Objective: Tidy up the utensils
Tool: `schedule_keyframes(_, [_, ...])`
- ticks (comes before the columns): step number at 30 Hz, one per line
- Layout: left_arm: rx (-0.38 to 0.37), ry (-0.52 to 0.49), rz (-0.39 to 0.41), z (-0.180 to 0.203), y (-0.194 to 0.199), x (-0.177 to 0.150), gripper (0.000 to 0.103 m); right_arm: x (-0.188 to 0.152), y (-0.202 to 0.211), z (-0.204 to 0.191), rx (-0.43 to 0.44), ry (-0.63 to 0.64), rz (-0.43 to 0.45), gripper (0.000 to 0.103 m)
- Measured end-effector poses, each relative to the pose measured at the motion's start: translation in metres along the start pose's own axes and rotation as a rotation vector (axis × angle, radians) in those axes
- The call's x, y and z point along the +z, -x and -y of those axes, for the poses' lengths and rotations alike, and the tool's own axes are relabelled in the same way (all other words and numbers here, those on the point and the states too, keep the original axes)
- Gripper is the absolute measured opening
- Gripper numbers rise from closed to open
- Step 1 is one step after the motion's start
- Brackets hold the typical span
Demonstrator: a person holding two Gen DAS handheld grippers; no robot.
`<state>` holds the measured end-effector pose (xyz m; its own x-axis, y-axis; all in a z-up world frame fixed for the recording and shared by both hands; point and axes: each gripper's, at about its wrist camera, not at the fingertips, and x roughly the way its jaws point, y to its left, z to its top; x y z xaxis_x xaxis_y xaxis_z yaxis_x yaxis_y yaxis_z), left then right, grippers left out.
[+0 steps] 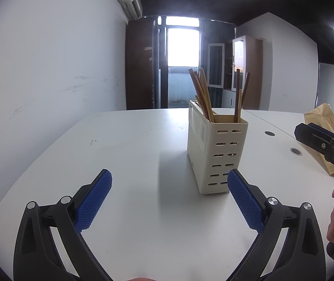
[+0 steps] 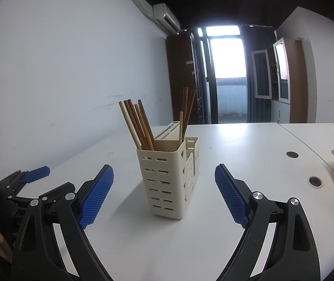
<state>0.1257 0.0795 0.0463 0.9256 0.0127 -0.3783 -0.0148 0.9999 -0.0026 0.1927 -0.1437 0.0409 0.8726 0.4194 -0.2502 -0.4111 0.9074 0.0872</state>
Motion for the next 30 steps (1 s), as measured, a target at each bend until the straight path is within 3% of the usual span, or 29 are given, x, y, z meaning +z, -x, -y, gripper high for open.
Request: schedule_keyframes(30, [-0.006, -0.023, -0.008, 0.0087, -0.0024, -0.0027, 0.097, -0.0028, -0.0017, 0.0024, -0.009, 0.012, -0.012, 0.089])
